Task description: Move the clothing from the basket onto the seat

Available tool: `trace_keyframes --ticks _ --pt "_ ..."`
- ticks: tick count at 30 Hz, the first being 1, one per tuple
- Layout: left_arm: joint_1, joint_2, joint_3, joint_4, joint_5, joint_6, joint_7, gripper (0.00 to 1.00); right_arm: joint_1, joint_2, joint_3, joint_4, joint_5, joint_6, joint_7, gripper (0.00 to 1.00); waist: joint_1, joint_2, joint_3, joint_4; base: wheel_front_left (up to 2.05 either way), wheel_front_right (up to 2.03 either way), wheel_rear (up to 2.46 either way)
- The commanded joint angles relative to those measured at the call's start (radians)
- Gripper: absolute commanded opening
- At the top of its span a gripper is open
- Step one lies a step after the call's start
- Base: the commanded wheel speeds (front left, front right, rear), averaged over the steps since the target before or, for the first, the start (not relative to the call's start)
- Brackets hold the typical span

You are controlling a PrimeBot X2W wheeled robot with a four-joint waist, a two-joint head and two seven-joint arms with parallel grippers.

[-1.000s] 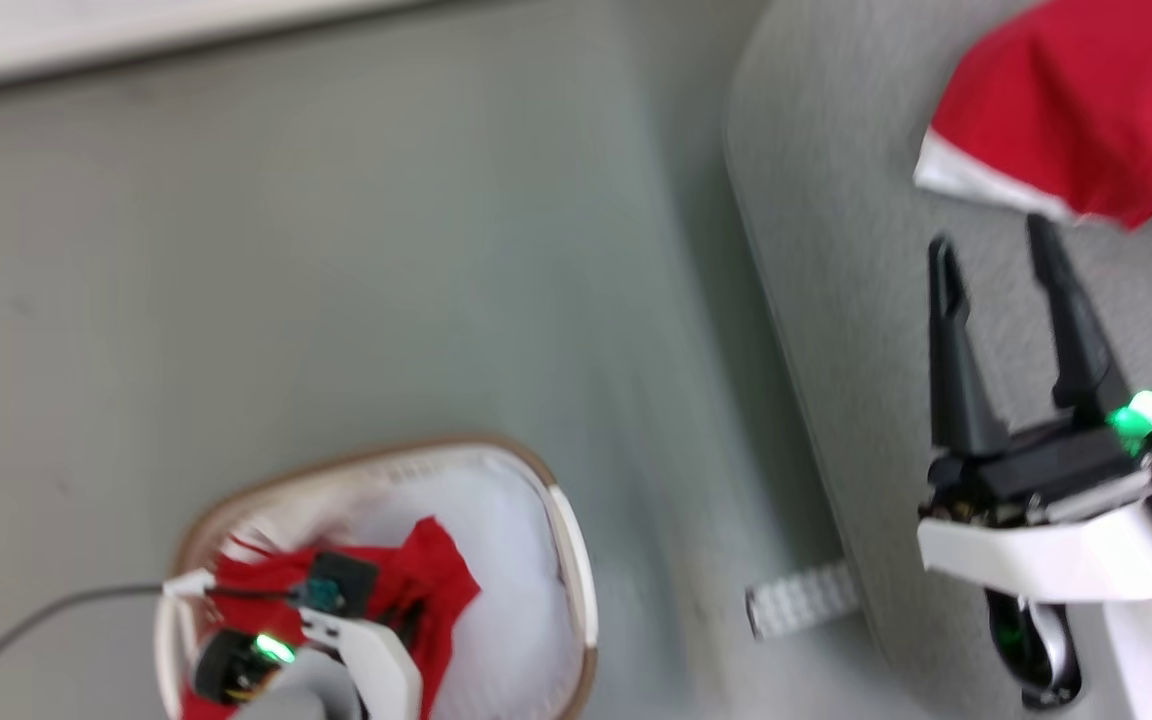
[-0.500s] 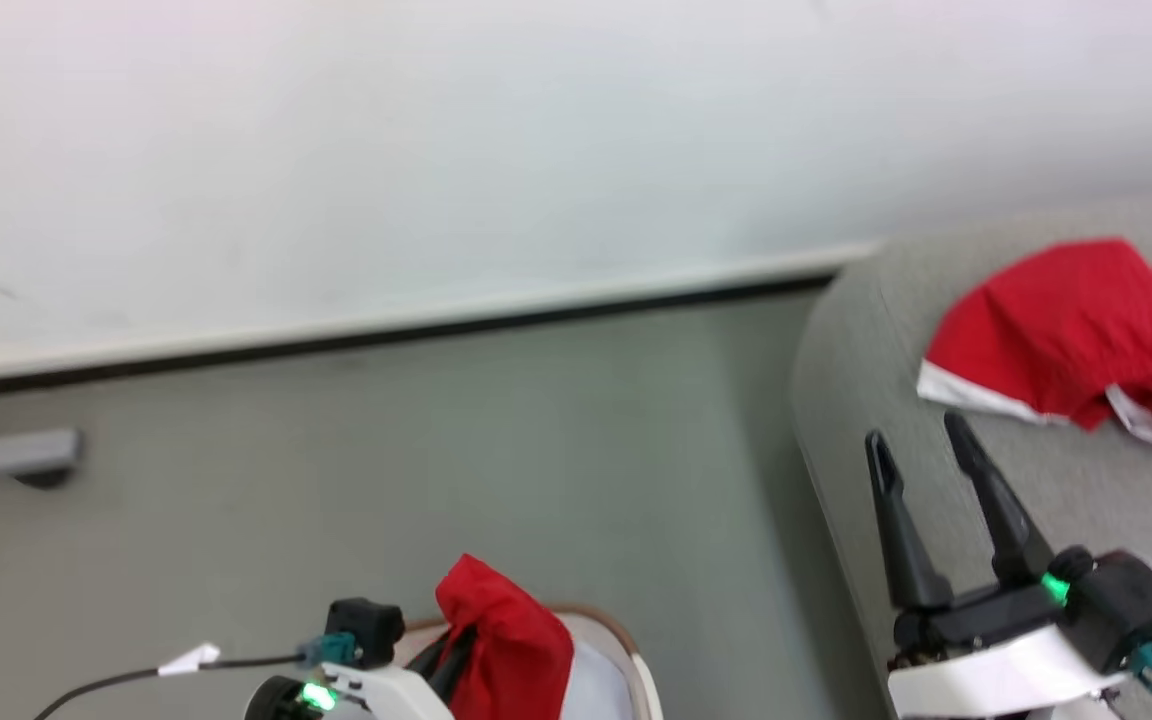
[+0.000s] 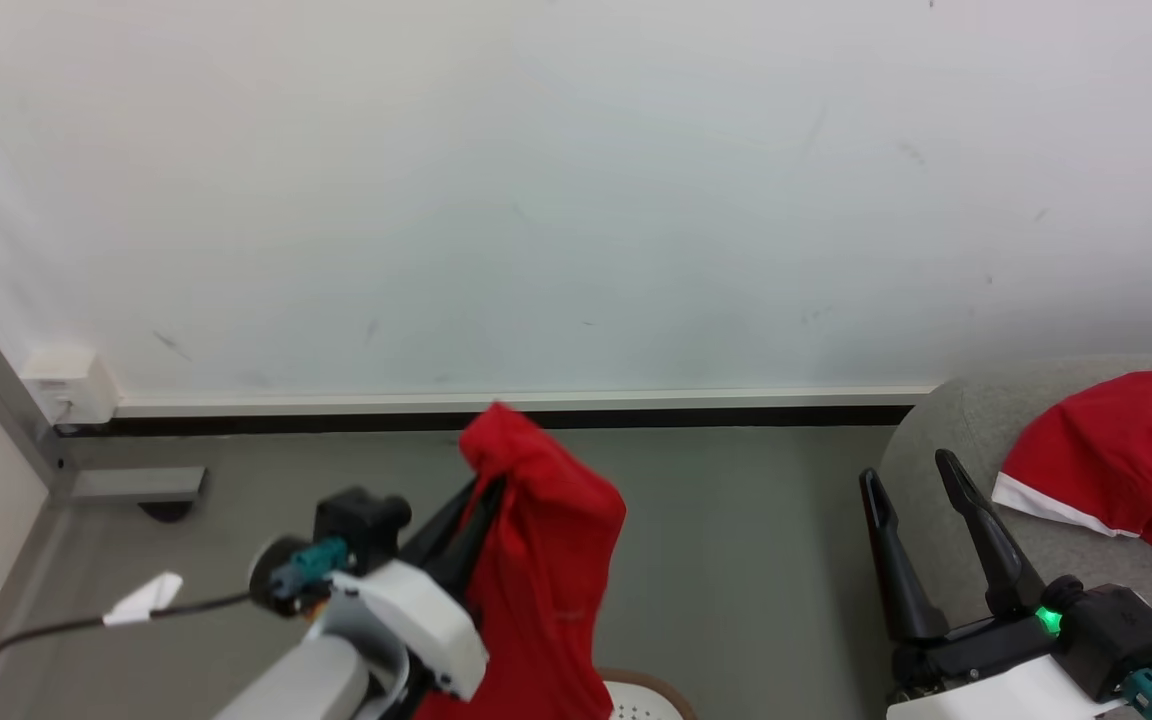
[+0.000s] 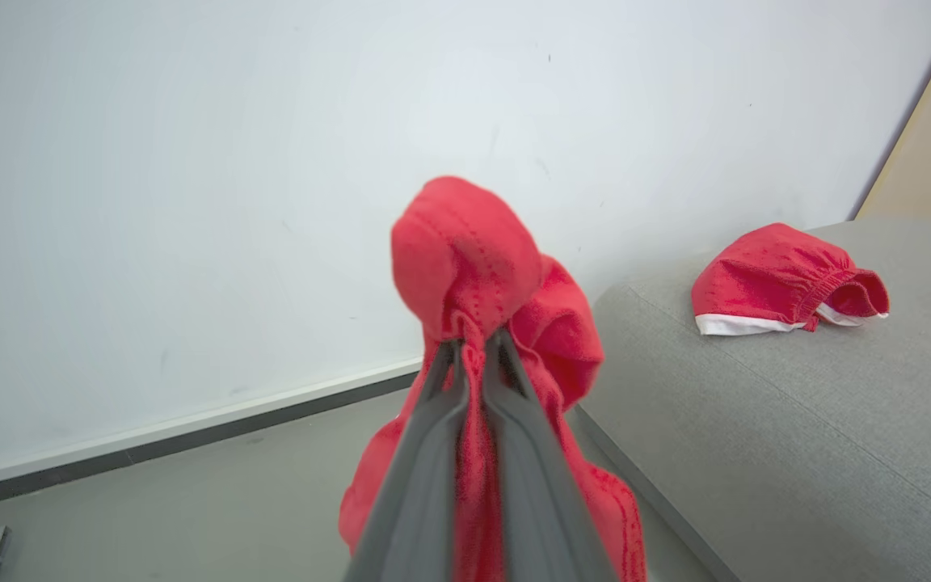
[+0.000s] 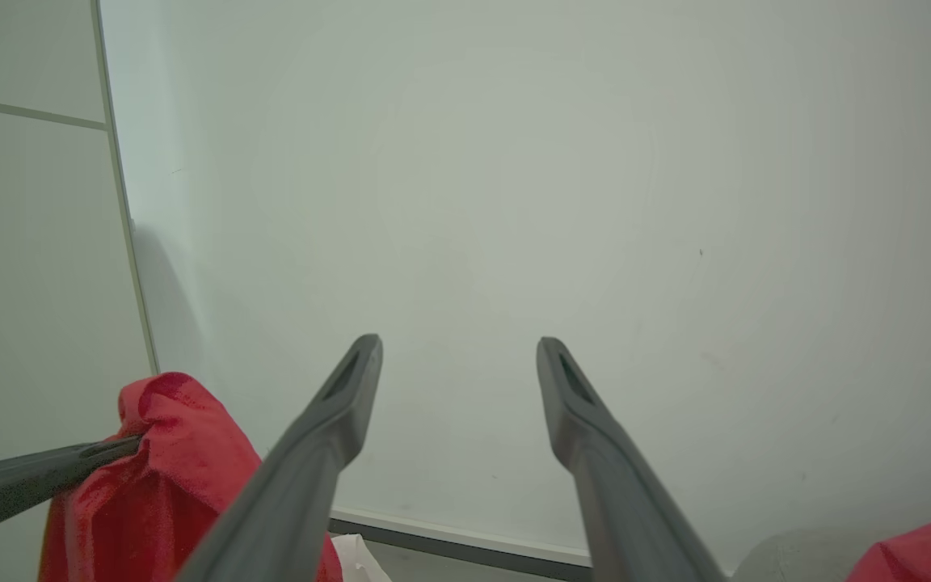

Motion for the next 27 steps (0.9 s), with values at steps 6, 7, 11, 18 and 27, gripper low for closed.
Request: trace_keyframes --ticks 6,7,11,18,27 --pt "-0.096 0.036 0.034 -0.175 0.015 0.034 0.062 0.0 0.021 0.008 0.021 0.011 0.012 -0.003 0.001 1.0 0.0003 -0.0001 0.002 0.009 0.0 0.0 0.0" --pt "-0.108 0.037 0.038 -0.196 0.011 0.039 0.073 0.0 0.018 0.008 0.026 0.011 0.011 -0.003 0.001 1.0 0.0003 -0.0001 0.003 0.009 0.0 0.0 0.0" --pt "-0.145 0.051 0.051 -0.269 0.011 0.056 0.112 0.0 0.006 0.011 0.047 0.015 0.01 -0.003 0.001 1.0 0.0003 -0.0001 0.009 0.005 0.0 0.0 0.0" --pt "-0.145 0.062 0.059 -0.329 -0.006 0.076 0.142 0.0 -0.005 0.004 0.086 0.021 0.021 -0.003 0.001 1.0 0.0003 -0.0001 0.01 -0.002 0.0 0.0 0.0" --pt "-0.133 0.049 0.046 -0.343 -0.017 0.076 0.148 0.0 -0.039 -0.014 0.221 0.052 0.025 -0.003 0.001 1.0 0.0003 -0.0001 0.007 -0.003 0.0 0.0 0.0"
